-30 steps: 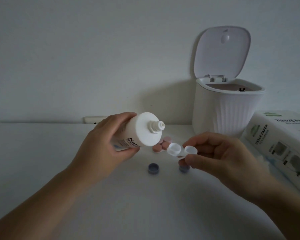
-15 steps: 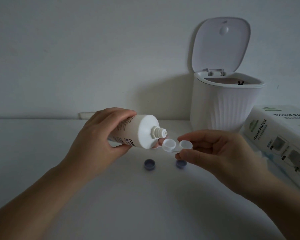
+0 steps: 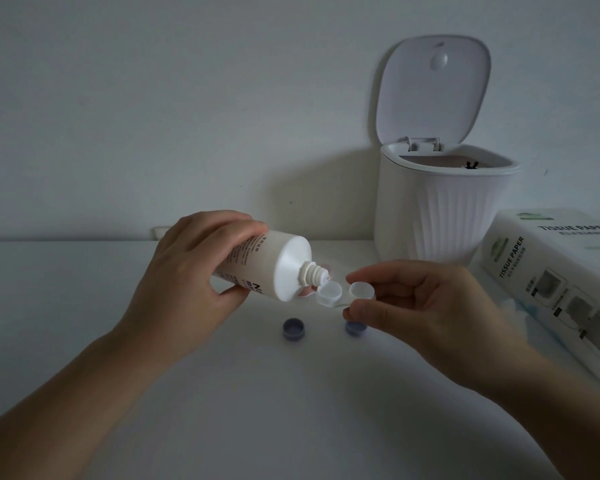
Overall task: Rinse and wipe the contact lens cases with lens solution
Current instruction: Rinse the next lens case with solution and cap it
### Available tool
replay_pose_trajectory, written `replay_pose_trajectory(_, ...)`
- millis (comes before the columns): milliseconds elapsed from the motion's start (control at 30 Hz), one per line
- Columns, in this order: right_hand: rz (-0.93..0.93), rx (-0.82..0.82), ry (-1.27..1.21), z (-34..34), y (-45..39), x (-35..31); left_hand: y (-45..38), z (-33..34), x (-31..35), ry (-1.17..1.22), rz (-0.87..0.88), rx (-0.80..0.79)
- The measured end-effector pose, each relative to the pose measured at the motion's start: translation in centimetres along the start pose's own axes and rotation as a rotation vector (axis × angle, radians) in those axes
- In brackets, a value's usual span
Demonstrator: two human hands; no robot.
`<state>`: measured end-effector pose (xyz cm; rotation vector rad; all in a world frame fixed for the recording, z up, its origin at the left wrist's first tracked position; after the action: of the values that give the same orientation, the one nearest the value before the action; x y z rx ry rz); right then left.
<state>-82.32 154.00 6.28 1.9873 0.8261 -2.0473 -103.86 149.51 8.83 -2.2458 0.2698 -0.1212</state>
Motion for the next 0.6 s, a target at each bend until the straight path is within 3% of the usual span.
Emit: replay_pose_trajectory(600,0.020,-0.025,0.060,-0.14,-0.10,0.72,-0.27,-0.28,0.32,-0.049,0.022,0.023)
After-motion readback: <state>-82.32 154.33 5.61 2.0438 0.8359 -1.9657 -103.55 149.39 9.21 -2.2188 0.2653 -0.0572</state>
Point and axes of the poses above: each hand's wrist, its own y-axis away from the middle knuckle, its own z-axis out of the palm, x = y × z, the point moved 9 cm from there along -y, towards the middle knuckle, and after that the axes turned 13 degrees about -y, right-handed, at the moved point
